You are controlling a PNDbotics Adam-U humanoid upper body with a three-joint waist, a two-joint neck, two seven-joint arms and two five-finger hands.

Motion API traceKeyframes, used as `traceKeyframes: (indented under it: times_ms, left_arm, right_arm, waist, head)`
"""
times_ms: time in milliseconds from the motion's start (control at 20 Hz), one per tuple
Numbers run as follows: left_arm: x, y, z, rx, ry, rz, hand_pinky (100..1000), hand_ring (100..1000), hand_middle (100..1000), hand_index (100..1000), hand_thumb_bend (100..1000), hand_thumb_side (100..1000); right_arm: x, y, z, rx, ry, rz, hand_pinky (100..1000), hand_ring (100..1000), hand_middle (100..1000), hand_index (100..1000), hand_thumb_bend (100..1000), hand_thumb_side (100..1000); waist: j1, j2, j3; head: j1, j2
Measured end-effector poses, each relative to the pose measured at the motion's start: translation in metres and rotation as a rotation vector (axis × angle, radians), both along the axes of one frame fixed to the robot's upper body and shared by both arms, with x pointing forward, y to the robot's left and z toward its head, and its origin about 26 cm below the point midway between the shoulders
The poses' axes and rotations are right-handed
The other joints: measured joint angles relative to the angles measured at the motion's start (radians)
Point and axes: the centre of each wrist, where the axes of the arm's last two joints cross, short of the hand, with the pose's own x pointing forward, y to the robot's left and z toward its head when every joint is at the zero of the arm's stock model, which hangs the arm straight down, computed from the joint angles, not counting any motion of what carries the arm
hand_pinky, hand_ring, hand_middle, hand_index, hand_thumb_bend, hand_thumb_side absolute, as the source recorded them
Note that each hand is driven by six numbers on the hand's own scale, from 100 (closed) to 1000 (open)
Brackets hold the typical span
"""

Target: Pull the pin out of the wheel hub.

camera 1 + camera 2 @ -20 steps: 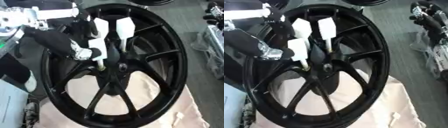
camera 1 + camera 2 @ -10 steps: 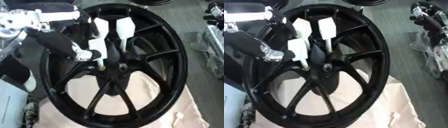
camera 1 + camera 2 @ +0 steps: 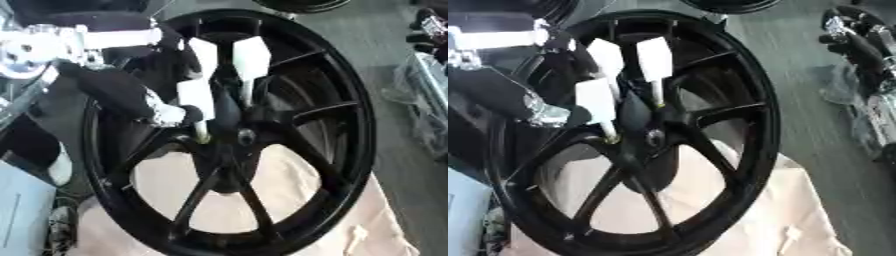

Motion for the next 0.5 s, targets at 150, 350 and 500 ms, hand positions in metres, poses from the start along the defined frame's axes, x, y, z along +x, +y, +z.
traceKeyframes:
  times_ms: [150,350,500]
  left_arm:
    - [0.0015,-0.0010,-0.0010,-0.001,0.003,0.001,772,703,728,822,414,487]
    - [0.0052,-0.0002,-0.0023,0.002,0.004,0.016,773,712,738,825,409,489]
    - [0.0076,-0.0008,-0.0036,0.000,0.009,0.021,773,721,746,828,407,492]
  right_arm:
    - [0.0001,0.0004,-0.0004,0.001,0.001,0.002,882,770,726,903,187,512]
    - [0.0002,0.0004,-0.0005,-0.001,0.002,0.002,882,770,726,903,186,513]
    - [0.0002,0.0005,-0.0006,-0.003,0.002,0.001,882,770,726,903,184,514]
  waist:
    - [0.000,0.001,0.000]
    - [-0.002,0.006,-0.002]
    - [-0.004,0.007,-0.003]
  head:
    - [0.000,-0.002]
    - [0.000,-0.007]
    - [0.001,-0.007]
